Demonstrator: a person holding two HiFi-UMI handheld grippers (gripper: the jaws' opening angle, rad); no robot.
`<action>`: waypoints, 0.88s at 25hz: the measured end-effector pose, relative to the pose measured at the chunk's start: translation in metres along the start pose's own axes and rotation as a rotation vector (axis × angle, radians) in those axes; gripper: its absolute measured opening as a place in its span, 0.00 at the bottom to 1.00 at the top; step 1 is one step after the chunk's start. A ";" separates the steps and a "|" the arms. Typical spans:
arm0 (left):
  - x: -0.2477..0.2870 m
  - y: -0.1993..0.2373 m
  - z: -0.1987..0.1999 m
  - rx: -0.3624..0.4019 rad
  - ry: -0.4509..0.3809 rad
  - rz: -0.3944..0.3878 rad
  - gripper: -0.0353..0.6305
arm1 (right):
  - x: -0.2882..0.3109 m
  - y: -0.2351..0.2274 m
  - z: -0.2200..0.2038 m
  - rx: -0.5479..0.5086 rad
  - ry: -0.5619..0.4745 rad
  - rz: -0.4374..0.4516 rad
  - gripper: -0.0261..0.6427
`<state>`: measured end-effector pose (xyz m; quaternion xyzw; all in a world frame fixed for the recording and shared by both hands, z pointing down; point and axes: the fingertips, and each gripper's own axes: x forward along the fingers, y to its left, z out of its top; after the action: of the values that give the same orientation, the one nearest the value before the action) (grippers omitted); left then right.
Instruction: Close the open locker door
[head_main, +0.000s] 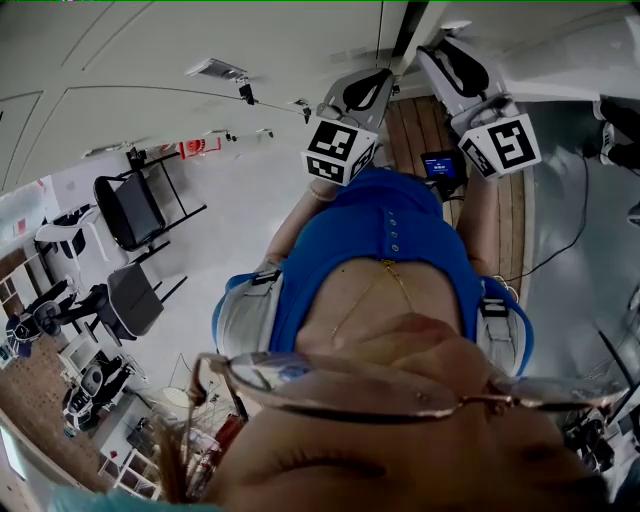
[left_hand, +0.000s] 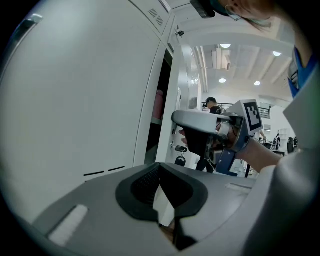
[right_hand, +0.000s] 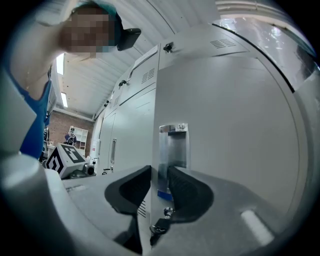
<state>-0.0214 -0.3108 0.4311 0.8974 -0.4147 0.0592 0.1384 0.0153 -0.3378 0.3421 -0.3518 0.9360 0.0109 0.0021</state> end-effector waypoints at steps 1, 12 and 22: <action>0.001 0.001 0.000 -0.001 0.001 -0.001 0.05 | 0.002 -0.001 0.000 0.003 -0.003 -0.001 0.21; 0.009 0.011 0.004 -0.009 0.004 -0.018 0.05 | 0.014 -0.020 -0.009 0.099 -0.021 -0.050 0.11; 0.019 0.020 0.004 -0.019 0.013 -0.034 0.05 | 0.023 -0.032 -0.014 -0.009 0.029 -0.120 0.04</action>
<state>-0.0246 -0.3383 0.4360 0.9026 -0.3990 0.0587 0.1506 0.0191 -0.3770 0.3549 -0.4074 0.9131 0.0098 -0.0122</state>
